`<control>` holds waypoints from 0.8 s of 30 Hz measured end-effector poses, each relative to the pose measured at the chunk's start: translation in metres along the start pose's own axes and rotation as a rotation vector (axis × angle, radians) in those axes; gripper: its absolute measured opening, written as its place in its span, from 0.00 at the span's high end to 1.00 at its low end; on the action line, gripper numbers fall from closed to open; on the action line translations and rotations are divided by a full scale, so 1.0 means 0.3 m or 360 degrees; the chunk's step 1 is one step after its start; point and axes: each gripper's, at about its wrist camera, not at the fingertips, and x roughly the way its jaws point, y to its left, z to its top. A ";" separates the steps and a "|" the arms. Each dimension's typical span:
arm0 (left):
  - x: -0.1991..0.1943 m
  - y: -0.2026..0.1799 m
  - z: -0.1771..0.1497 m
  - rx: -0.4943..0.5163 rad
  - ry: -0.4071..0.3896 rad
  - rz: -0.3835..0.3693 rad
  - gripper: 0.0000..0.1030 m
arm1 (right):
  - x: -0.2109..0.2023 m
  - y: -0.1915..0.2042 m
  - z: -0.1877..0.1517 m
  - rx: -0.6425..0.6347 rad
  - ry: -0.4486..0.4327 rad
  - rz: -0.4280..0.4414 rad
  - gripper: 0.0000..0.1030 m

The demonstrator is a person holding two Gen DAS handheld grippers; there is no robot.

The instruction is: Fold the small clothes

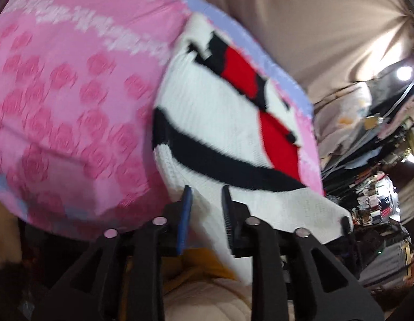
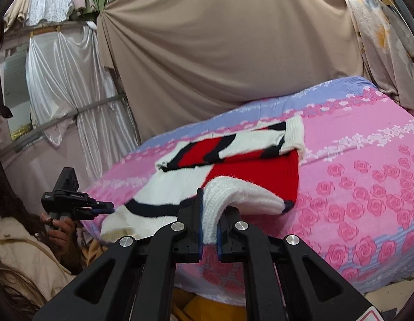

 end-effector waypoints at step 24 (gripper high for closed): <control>-0.251 -0.214 -0.112 0.0397 -0.0227 -0.0530 0.89 | -0.167 0.058 0.047 -0.0102 -0.0183 0.0198 0.93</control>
